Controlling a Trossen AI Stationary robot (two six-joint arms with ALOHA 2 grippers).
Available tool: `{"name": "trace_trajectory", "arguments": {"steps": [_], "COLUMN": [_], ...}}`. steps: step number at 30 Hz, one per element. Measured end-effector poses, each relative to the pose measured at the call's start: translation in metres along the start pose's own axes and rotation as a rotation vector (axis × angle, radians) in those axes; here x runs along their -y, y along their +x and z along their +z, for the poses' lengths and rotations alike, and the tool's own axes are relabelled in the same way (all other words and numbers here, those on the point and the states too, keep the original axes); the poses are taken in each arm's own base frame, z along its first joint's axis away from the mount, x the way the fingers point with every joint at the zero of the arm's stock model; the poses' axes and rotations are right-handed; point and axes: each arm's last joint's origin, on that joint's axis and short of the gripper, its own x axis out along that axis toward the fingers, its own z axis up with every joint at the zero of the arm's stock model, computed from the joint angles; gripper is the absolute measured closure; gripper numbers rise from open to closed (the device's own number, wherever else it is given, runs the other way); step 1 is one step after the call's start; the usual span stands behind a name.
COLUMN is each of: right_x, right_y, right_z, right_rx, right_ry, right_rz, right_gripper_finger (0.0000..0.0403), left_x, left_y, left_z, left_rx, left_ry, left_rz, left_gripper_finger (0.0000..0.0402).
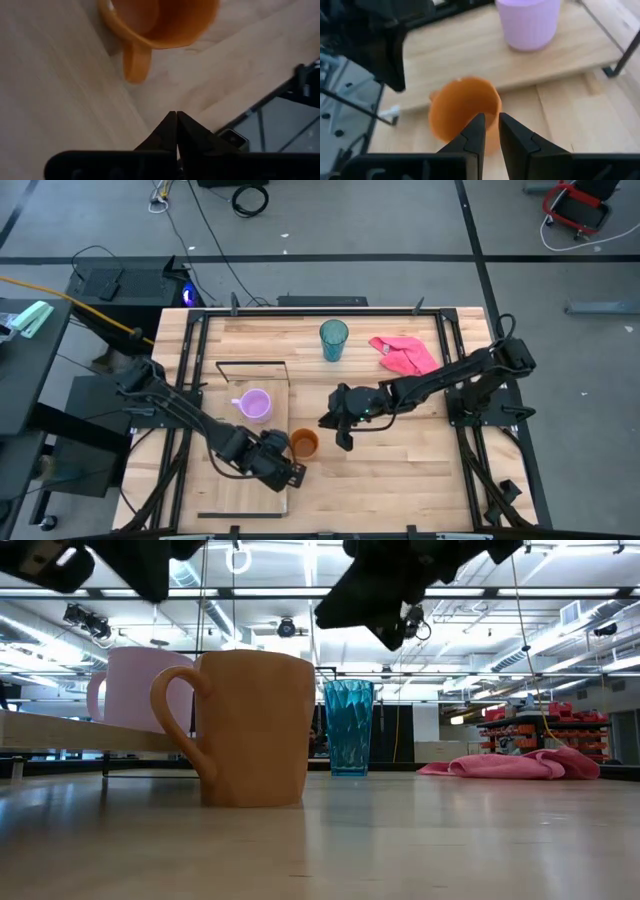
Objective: Stack small to large cups/mugs on shelf
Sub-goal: Put the orange cup on the shelf
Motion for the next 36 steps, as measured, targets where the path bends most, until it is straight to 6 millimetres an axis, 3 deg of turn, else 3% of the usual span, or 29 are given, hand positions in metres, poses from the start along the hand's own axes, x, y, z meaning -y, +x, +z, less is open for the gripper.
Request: {"name": "trace_trajectory", "arguments": {"steps": [14,26,36], "right_x": [0.015,0.017,0.016], "right_y": [0.014,0.038,0.040], "right_z": [0.003,-0.013,-0.018], "right_rx": [0.025,-0.038,-0.079], "right_ry": [0.000,0.003,-0.006], "right_rz": [0.015,0.062,0.073], "right_gripper_finger": [0.0344,0.0344,0.0344], "left_x": [0.001,-0.004,-0.006], "left_y": [0.023,0.026,0.027], "left_z": [0.007,0.026,0.037], "left_rx": [-0.024,-0.010,0.002], "left_ry": [-0.046,-0.071,-0.067], "left_rz": [0.042,0.112,0.142], "left_gripper_finger": [0.0393,0.0381,0.0390]}}
